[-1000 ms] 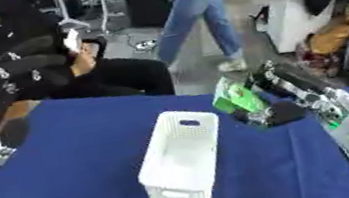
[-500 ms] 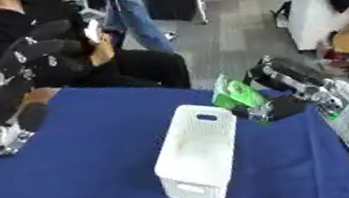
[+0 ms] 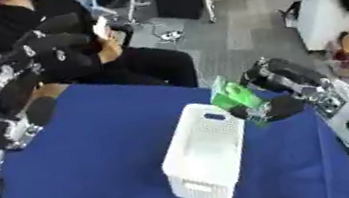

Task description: Pick up objects on the table and place them in the box.

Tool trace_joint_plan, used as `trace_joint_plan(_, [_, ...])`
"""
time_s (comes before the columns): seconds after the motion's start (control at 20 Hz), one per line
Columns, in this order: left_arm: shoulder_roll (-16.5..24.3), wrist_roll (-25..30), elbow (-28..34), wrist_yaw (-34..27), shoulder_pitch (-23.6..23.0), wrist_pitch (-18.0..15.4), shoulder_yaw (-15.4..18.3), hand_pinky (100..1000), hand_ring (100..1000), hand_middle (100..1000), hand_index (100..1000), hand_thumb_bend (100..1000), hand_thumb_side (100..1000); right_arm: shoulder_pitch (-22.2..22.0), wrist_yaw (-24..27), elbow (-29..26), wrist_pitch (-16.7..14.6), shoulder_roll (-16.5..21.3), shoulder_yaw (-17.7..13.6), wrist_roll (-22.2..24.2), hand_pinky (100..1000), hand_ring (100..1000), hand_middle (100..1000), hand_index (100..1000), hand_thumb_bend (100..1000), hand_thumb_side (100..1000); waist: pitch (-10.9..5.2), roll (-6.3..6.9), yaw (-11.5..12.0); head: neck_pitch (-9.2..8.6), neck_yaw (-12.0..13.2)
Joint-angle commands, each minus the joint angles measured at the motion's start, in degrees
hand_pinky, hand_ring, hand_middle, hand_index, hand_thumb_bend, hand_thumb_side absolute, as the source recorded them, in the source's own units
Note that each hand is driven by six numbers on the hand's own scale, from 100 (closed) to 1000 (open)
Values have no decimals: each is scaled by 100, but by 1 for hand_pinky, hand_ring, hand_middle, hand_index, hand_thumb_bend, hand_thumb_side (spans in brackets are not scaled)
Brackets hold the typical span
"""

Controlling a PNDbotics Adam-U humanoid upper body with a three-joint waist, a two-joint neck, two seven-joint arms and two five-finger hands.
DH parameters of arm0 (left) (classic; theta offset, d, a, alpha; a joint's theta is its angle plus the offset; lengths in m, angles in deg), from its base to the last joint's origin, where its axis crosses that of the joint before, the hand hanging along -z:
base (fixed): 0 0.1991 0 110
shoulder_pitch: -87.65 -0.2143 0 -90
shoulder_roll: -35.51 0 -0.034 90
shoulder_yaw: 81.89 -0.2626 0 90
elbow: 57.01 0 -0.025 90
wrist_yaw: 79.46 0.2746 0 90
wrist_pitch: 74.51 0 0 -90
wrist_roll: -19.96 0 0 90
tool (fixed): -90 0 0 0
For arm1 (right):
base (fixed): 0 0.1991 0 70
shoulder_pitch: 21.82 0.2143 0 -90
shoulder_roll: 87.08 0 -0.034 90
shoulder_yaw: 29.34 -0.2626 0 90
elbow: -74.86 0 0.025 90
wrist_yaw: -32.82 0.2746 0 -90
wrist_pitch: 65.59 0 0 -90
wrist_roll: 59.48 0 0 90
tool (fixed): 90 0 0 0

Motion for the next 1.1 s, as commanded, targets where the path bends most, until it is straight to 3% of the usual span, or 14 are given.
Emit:
trace_joint_plan(0.05, [24, 2, 99, -4, 133, 20, 22, 705, 898, 977, 930, 100, 680, 192, 45, 28, -172, 33, -15, 9, 100, 100, 100, 192, 440, 751, -50, 22, 7, -76, 30])
trace_joint_plan(0.6, [-39, 20, 125, -18, 175, 32, -5, 706, 898, 977, 930, 100, 681, 731, 78, 868, -1171, -124, -65, 510, 100, 100, 100, 194, 442, 785, -25, 18, 92, -46, -29])
trace_joint_plan(1.1, [-107, 49, 158, -50, 222, 62, -36, 706, 898, 977, 930, 100, 681, 888, 89, 1205, -1371, -342, -178, 396, 100, 100, 100, 195, 424, 787, -9, 12, 161, -71, -56])
